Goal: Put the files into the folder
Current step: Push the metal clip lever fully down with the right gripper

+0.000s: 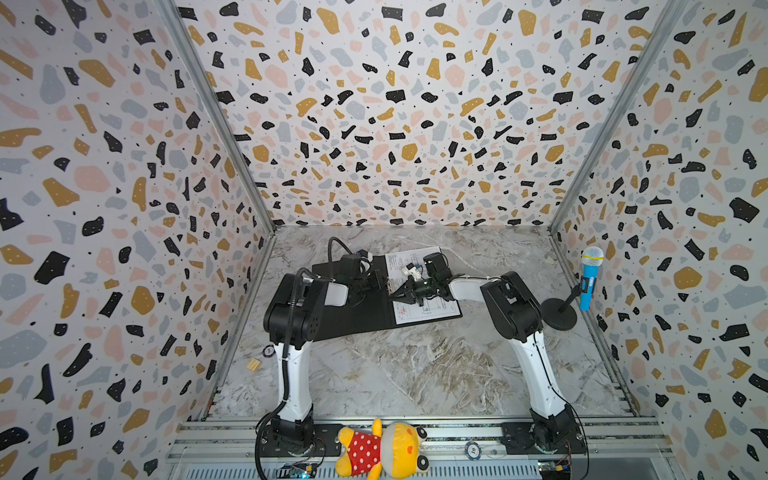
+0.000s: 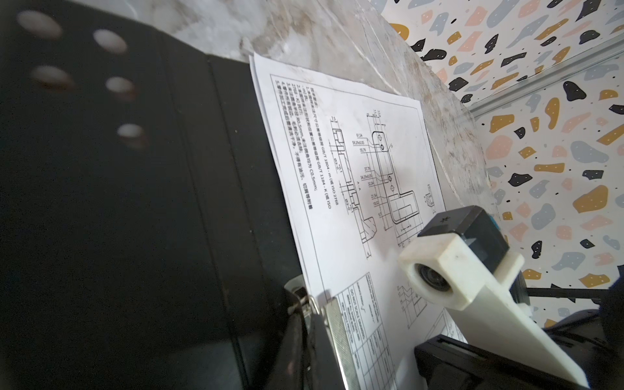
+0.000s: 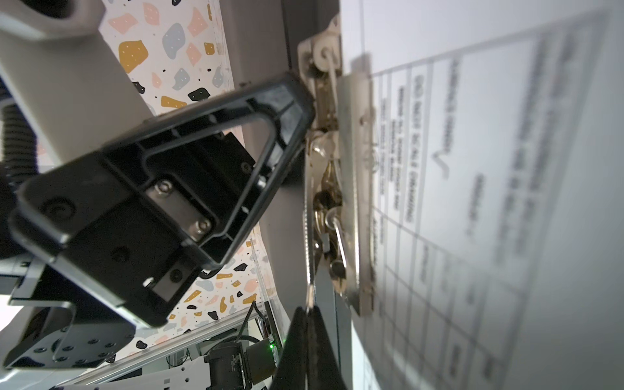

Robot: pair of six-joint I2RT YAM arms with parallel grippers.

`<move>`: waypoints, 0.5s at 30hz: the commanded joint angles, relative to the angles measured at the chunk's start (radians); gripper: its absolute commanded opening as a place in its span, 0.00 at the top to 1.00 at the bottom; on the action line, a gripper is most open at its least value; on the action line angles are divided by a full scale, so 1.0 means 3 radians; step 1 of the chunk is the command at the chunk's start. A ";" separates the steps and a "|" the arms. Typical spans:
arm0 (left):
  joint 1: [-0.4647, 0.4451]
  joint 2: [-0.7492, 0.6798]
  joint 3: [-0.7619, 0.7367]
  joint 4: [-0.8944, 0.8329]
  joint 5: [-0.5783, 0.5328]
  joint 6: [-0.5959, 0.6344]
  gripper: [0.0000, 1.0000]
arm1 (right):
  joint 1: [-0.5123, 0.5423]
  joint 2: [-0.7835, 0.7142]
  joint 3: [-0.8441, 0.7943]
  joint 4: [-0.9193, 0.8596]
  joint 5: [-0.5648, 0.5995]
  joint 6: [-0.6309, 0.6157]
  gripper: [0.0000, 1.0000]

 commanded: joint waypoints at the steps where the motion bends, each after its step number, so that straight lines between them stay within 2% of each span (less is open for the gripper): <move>1: -0.0016 0.0302 -0.0081 -0.0576 -0.0241 0.0089 0.94 | -0.0025 0.0138 -0.0087 -0.0646 0.0352 -0.0116 1.00; 15: -0.0016 0.0316 -0.0091 -0.0551 -0.0211 0.0041 0.94 | 0.0009 0.0240 -0.0113 -0.0738 0.0574 -0.0124 1.00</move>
